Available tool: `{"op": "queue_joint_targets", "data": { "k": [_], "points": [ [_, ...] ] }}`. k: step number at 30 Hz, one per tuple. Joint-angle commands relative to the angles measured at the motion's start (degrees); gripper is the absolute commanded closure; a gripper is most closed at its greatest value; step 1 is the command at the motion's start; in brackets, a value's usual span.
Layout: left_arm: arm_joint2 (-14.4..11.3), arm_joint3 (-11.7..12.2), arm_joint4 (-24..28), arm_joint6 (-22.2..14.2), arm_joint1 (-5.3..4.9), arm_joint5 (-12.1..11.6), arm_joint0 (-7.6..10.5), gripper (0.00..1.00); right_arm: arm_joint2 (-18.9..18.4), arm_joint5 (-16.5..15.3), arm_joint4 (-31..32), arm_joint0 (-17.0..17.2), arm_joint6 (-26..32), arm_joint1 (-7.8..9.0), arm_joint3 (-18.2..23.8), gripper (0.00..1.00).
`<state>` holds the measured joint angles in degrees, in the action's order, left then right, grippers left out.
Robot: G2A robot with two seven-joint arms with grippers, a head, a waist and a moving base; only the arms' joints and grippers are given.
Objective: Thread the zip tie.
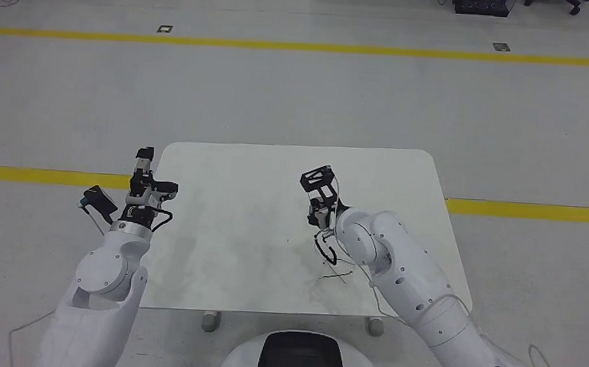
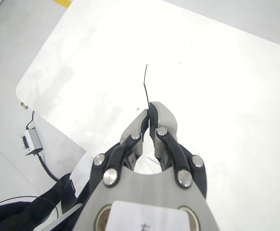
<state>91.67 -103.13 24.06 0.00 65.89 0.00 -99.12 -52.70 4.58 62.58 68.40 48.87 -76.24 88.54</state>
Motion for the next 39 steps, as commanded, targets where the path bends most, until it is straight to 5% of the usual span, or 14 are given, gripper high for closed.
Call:
{"op": "queue_joint_targets", "data": {
  "k": [1, 9, 15, 35, 39],
  "points": [
    [0.0, 0.0, 0.0, 0.0, 0.00, 0.0, 0.00, 0.00, 0.3, -1.7, 2.8, -0.7, -1.8, 0.11, -0.8, 1.00],
    [0.0, 0.0, 0.0, 0.0, 0.00, 0.0, 0.00, 0.00, 2.5, -6.9, 14.1, -3.8, -7.8, 0.14, -3.5, 1.00],
    [0.0, 0.0, 0.0, 0.0, 0.00, 0.0, 0.00, 0.00, 4.8, -4.4, 23.6, -3.2, -10.8, -0.05, -3.2, 1.00],
    [0.0, 0.0, 0.0, 0.0, 0.00, 0.0, 0.00, 0.00, 4.8, -4.4, 23.6, -3.2, -10.8, -0.05, -3.2, 1.00],
    [1.1, 0.4, 0.6, -7.0, -0.39, 1.8, 0.46, 0.00, 5.6, -5.7, 27.4, -3.3, -14.8, 0.12, -4.2, 1.00]
  ]
}}
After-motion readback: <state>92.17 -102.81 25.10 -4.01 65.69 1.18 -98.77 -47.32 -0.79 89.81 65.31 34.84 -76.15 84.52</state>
